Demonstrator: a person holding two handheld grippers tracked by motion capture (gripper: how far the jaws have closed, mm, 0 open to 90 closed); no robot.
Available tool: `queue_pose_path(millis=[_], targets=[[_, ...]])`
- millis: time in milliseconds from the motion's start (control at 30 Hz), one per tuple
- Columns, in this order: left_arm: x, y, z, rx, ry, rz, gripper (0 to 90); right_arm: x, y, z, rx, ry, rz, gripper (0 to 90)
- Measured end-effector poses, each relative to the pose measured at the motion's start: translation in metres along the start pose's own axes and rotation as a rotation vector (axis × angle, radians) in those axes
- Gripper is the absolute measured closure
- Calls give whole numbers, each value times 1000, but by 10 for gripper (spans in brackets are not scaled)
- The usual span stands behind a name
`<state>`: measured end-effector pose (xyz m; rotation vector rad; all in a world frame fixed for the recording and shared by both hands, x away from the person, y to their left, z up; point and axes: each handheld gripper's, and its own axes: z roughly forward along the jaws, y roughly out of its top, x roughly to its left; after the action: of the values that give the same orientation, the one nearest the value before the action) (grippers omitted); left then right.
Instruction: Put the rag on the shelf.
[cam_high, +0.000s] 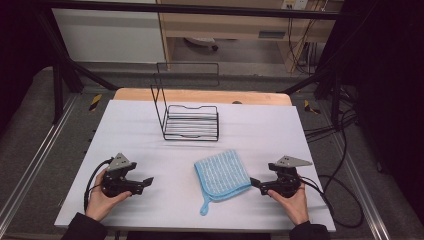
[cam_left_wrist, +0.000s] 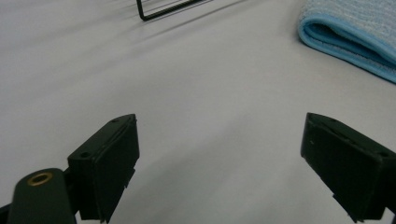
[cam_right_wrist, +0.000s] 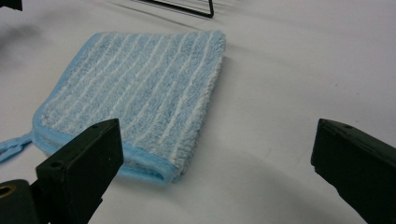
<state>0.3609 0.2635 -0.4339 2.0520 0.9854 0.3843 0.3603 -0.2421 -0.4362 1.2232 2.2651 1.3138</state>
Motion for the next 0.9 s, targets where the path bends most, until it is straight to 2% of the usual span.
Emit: queue_pose_path(millis=[433, 600, 667, 733, 900], targets=[[-22, 23, 11, 2, -11, 15, 132, 14, 5, 10, 17, -5, -2, 69], [-30, 38, 18, 1, -33, 4, 156, 17, 7, 12, 21, 18, 22, 138], [-32, 41, 20, -2, -35, 3, 169, 17, 6, 13, 24, 17, 25, 163], [-38, 49, 28, 9, -42, 19, 181, 17, 6, 13, 26, 12, 25, 187], [-46, 60, 40, 17, -66, 14, 195, 17, 6, 15, 34, 8, 43, 258]])
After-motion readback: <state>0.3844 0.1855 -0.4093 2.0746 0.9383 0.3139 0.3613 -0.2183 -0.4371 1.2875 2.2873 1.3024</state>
